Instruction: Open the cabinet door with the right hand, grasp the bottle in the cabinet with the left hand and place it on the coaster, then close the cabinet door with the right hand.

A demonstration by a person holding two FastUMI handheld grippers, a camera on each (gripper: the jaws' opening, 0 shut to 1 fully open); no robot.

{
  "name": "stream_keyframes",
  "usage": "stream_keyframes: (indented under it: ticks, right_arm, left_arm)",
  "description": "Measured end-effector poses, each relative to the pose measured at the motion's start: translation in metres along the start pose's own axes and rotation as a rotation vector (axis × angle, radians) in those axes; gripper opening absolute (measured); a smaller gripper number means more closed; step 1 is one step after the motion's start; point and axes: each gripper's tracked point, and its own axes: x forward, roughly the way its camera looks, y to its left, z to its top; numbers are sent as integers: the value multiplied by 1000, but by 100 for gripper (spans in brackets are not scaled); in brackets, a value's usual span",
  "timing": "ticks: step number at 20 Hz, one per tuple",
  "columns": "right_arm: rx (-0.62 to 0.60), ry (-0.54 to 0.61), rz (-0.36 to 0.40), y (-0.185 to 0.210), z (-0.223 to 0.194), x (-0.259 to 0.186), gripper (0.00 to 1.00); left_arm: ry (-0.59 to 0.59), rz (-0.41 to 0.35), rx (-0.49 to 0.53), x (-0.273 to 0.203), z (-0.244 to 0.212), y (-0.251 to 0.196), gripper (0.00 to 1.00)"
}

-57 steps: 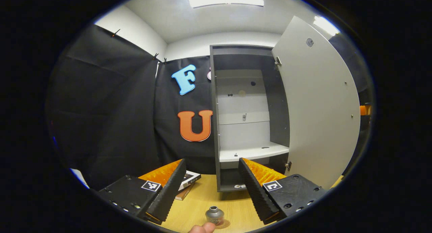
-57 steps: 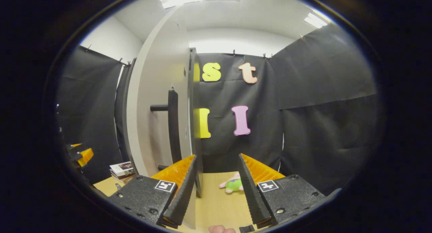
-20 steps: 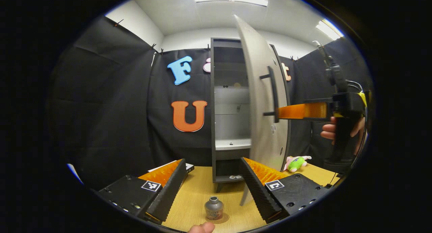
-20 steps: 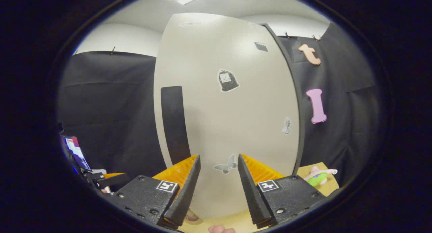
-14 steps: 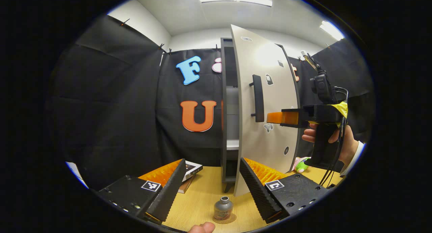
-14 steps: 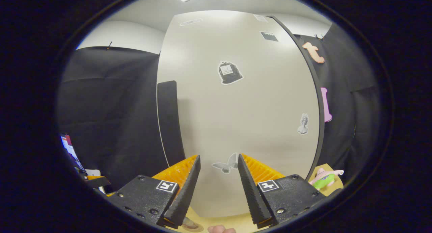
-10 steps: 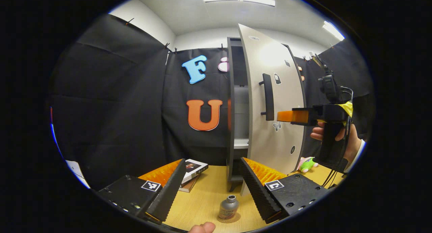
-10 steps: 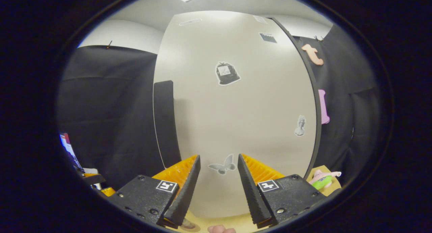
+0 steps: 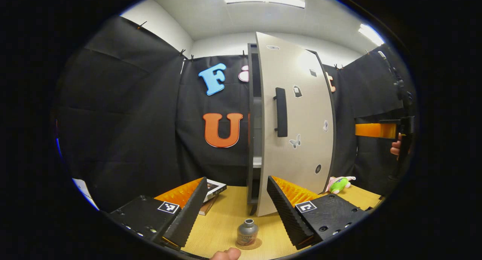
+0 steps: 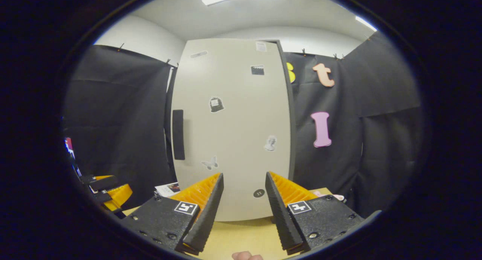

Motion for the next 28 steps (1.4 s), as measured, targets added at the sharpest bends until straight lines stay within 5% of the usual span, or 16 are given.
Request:
stream_keyframes:
  ticks: [8, 13, 28]
  right_arm:
    - [24, 24, -217, -109, -22, -87, 71]
    - [7, 29, -288, -136, -30, -101, 71]
    - [-38, 9, -260, -133, -29, -106, 73]
  left_arm:
    - [-15, -51, -7, -12, 7, -41, 95]
    - [-7, -61, -5, -19, 3, -57, 96]
    - [11, -22, -11, -25, 1, -55, 96]
